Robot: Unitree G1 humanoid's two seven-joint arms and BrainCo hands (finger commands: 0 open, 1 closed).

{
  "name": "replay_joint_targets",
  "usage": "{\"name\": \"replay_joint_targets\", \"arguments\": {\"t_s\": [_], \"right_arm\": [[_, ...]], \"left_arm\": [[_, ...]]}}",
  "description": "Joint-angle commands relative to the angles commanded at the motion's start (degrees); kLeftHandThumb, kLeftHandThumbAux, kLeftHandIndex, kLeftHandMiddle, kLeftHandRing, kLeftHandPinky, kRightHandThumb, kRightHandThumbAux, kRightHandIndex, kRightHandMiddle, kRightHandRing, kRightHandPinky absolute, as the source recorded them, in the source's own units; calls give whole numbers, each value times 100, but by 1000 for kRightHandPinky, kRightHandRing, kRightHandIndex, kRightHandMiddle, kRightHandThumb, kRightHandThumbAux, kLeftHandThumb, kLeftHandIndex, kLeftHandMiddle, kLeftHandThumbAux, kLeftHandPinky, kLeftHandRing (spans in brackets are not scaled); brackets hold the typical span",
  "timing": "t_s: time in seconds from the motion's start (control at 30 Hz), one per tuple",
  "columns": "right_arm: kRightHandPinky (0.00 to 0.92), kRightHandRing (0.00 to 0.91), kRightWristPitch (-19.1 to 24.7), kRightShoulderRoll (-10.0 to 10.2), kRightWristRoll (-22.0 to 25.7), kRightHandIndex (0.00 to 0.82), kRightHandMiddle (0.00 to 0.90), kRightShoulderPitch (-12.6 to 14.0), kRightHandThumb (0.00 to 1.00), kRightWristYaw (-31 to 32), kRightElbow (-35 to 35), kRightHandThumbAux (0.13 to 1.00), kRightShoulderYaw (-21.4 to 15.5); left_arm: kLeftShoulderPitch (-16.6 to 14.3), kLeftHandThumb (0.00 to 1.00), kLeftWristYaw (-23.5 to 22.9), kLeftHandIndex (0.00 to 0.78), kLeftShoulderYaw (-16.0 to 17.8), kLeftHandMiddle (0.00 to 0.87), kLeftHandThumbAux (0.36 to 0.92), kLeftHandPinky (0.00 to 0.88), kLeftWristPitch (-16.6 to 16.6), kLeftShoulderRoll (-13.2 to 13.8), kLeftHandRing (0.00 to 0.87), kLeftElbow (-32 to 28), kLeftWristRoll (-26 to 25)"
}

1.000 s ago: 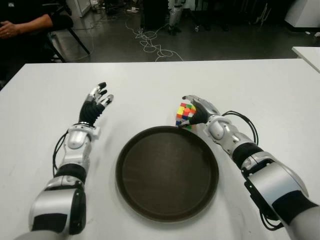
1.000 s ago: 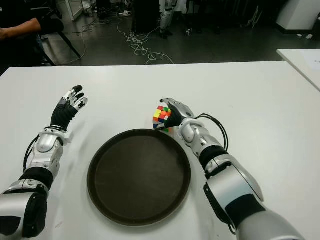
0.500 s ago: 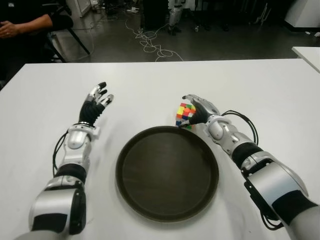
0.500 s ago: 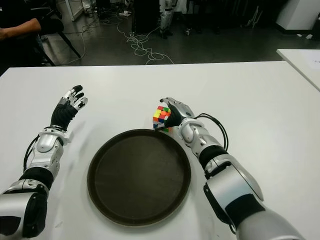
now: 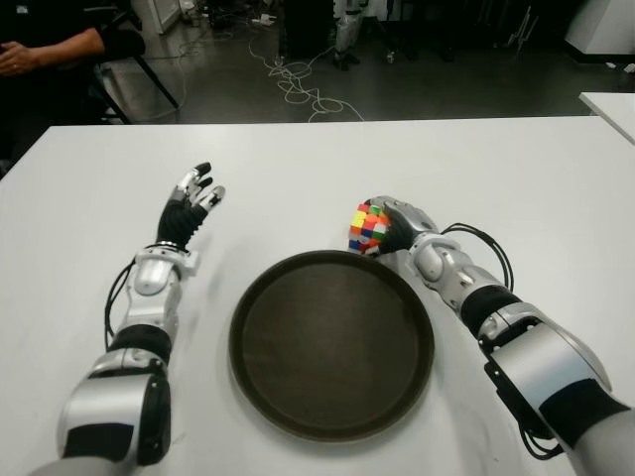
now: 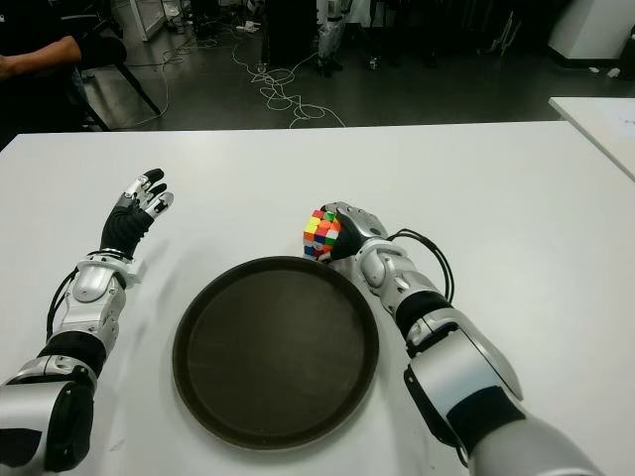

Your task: Pick up the Rubik's Cube and put it in the plate

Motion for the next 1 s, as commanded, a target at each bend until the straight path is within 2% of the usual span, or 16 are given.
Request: {"name": "replay_joint_targets", "arguments": {"t_s": [0.37, 0.6, 1.0], "right_arm": [[167, 166, 64, 12, -22, 189, 160, -5, 0, -34, 8, 828, 9], [199, 191, 73, 15, -22, 223, 181, -9, 0, -28, 17, 834, 9], [223, 200, 85, 12, -26, 209, 180, -14, 0, 0, 26, 832, 10]], "left_arm": [[9, 0, -86, 0, 51, 17, 606, 0, -4, -23, 0, -11, -85], [10, 0, -93, 0, 41, 16, 602, 0, -28, -17, 0, -8, -74], [10, 0, -77, 0, 25, 28, 586, 0, -61, -7, 0, -8, -46]]}}
